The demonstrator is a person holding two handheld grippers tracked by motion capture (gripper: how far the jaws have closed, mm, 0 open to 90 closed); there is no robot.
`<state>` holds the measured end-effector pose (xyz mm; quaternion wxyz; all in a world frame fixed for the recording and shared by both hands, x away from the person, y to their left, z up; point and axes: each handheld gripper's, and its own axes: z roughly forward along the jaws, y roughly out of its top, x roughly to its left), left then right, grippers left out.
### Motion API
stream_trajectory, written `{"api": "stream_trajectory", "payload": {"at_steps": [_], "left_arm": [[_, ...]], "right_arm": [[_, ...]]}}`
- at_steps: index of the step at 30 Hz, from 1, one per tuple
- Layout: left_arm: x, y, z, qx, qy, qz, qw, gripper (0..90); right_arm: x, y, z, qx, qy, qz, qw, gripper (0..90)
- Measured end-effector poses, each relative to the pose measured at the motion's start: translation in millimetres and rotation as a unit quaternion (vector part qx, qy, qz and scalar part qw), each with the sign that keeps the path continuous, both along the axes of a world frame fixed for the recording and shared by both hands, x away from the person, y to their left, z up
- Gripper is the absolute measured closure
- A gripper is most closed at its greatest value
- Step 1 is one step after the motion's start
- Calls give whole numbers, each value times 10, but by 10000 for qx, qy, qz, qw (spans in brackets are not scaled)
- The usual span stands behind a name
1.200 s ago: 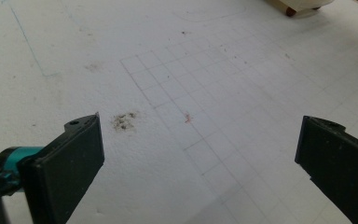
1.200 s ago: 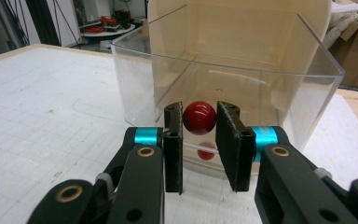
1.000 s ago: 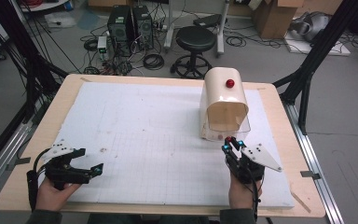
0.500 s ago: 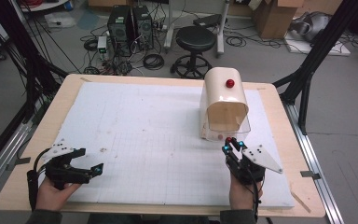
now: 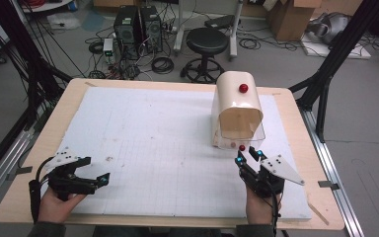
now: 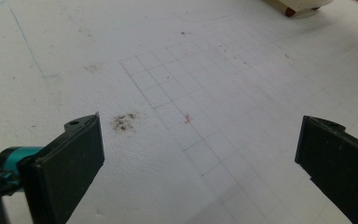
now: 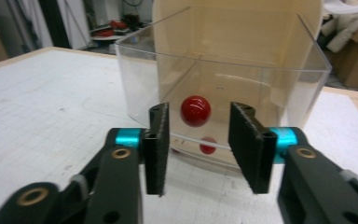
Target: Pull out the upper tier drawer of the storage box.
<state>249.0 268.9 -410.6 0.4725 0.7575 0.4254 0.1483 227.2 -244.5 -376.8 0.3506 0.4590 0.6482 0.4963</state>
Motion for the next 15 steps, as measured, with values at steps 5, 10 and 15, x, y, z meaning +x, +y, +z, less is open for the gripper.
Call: {"api": "stream_trajectory", "payload": {"at_steps": [5, 10, 15], "left_arm": [[-3, -1, 4, 3, -4, -21, 10000, 17], [0, -12, -9, -17, 20, -67, 10000, 17], [-1, -18, -15, -42, 36, -91, 9999, 17]], "right_arm": [[-21, -66, 16, -7, 85, 253, 9996, 453], [-31, -179, 0, 165, 214, 589, 9979, 329], [-14, -263, -30, 74, 390, 741, 9965, 257]]}}
